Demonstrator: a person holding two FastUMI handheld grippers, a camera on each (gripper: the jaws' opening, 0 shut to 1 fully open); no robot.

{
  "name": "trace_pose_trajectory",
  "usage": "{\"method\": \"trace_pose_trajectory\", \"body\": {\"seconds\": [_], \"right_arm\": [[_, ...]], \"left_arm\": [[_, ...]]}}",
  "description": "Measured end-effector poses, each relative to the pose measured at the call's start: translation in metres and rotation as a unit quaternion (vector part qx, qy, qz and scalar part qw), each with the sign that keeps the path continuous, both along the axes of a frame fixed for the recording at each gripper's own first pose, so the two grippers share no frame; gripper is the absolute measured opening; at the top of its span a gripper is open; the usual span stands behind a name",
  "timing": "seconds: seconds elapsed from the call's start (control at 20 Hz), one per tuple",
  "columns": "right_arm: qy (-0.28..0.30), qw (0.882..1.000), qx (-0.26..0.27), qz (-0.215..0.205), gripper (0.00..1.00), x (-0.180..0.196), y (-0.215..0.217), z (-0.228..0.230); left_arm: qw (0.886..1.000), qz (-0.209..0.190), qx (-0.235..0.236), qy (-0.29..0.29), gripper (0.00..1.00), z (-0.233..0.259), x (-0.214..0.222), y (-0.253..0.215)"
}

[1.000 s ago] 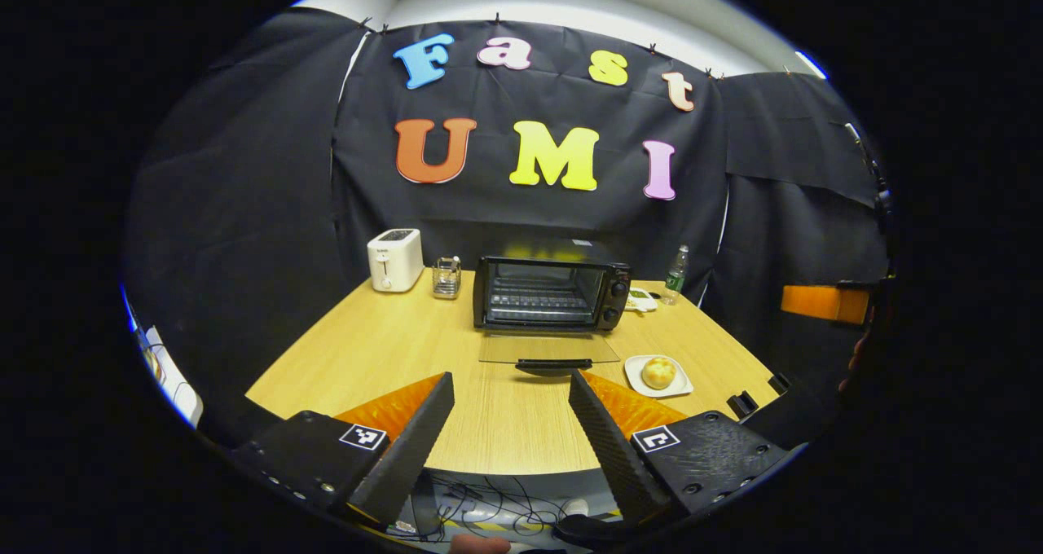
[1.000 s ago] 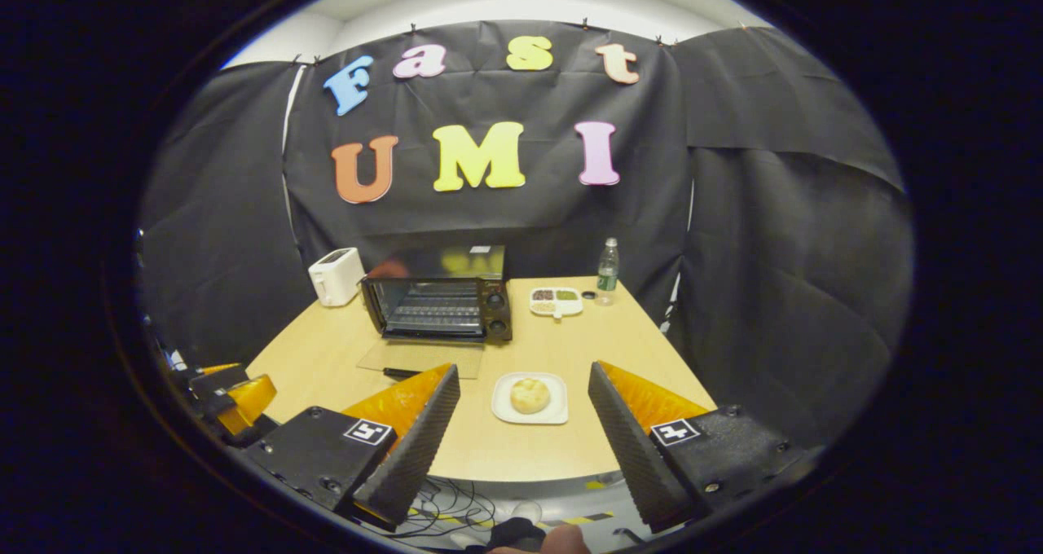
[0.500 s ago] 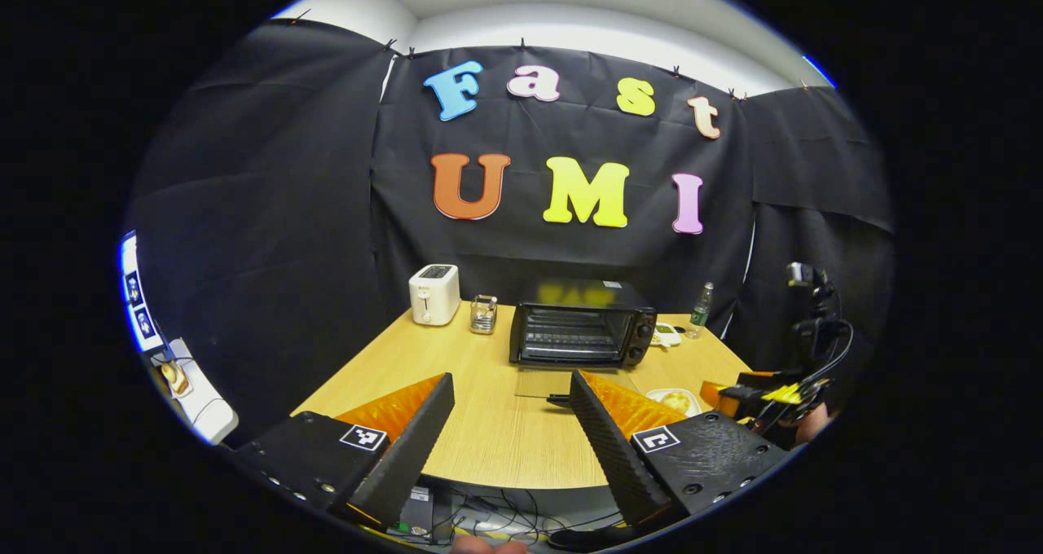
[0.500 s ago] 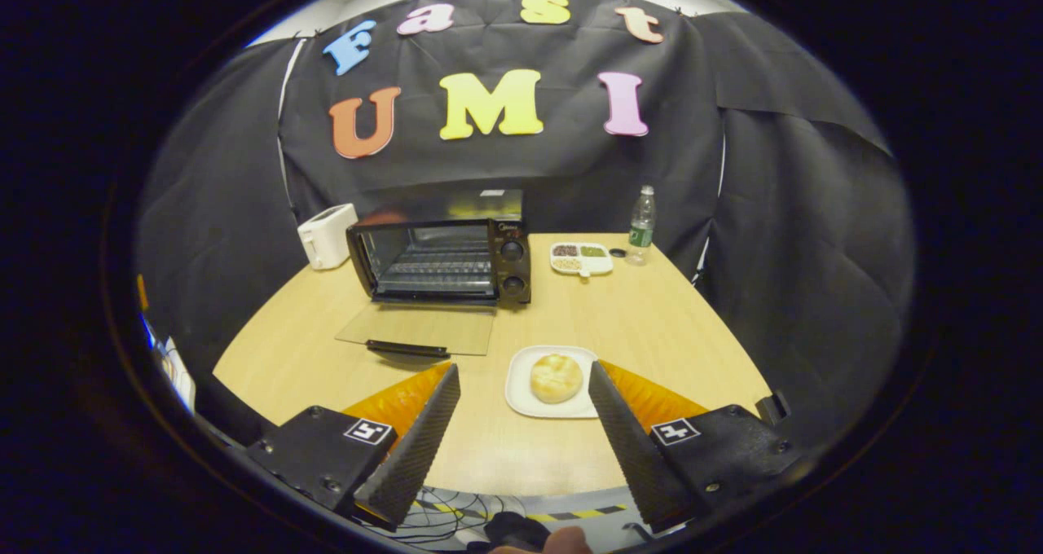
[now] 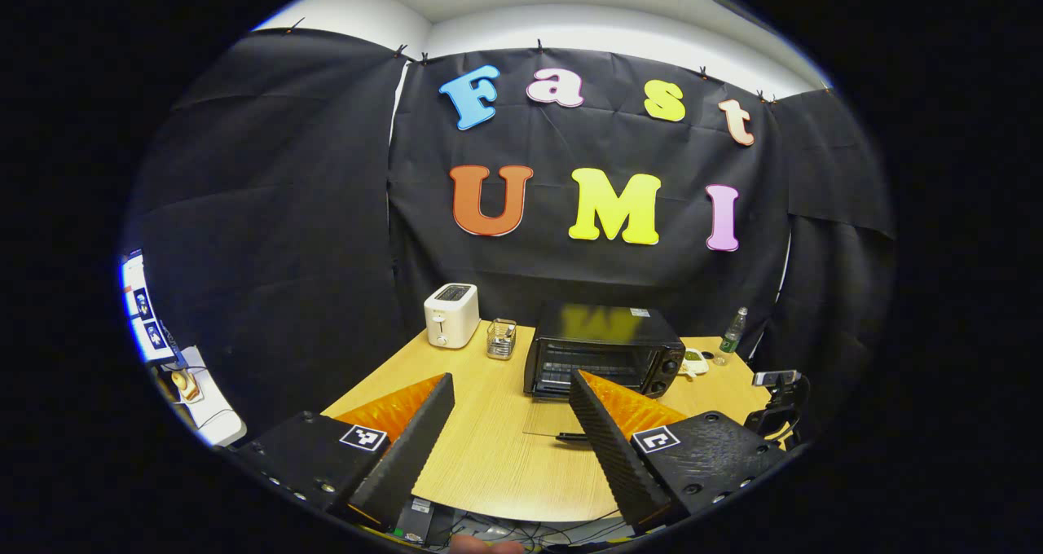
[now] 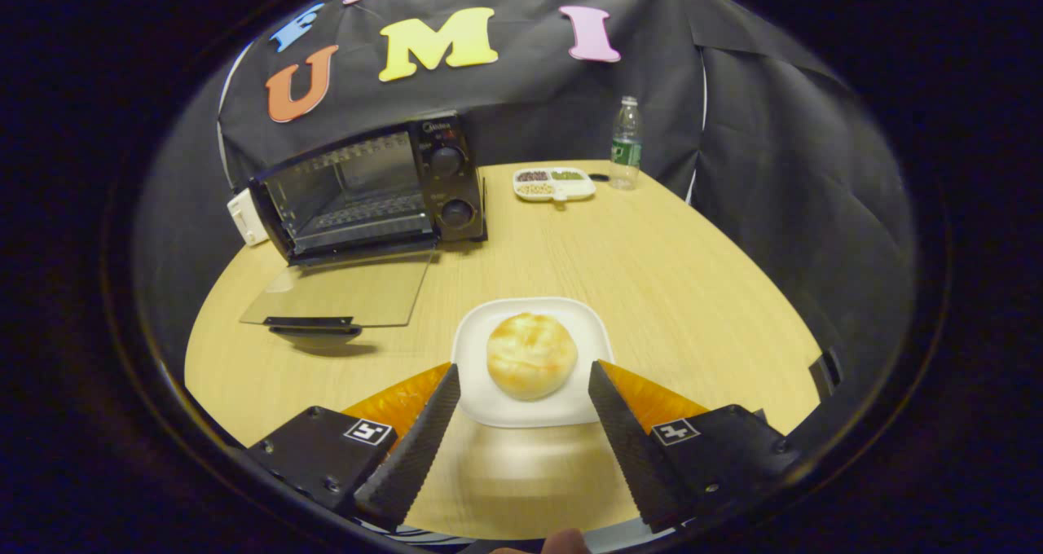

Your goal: Open the electric oven with the left hand, put the food in, and close the electric oven.

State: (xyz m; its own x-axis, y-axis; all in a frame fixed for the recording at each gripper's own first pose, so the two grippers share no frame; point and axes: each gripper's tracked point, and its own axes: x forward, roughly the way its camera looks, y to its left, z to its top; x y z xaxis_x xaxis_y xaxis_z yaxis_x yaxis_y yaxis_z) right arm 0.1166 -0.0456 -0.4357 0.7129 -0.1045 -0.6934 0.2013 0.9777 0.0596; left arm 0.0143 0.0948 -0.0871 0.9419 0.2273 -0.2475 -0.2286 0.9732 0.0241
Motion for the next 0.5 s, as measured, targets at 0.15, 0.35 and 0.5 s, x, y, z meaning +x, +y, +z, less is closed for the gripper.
{"method": "trace_pose_trajectory", "body": {"seconds": [0.15, 0.35, 0.5], "right_arm": [[0.025, 1.000, 0.004, -0.008, 1.00, 0.003, -0.005, -0.023], [0.030, 0.999, 0.006, -0.022, 0.89, 0.010, -0.005, -0.029], [0.028, 0.999, 0.005, -0.025, 0.82, 0.014, -0.003, -0.030]], "left_arm": [[1.000, -0.015, -0.006, 0.022, 0.94, -0.015, 0.018, -0.018], [0.998, -0.044, 0.007, 0.039, 0.94, -0.018, 0.025, -0.022], [0.998, -0.052, 0.014, 0.023, 0.94, -0.009, 0.029, -0.019]]}}
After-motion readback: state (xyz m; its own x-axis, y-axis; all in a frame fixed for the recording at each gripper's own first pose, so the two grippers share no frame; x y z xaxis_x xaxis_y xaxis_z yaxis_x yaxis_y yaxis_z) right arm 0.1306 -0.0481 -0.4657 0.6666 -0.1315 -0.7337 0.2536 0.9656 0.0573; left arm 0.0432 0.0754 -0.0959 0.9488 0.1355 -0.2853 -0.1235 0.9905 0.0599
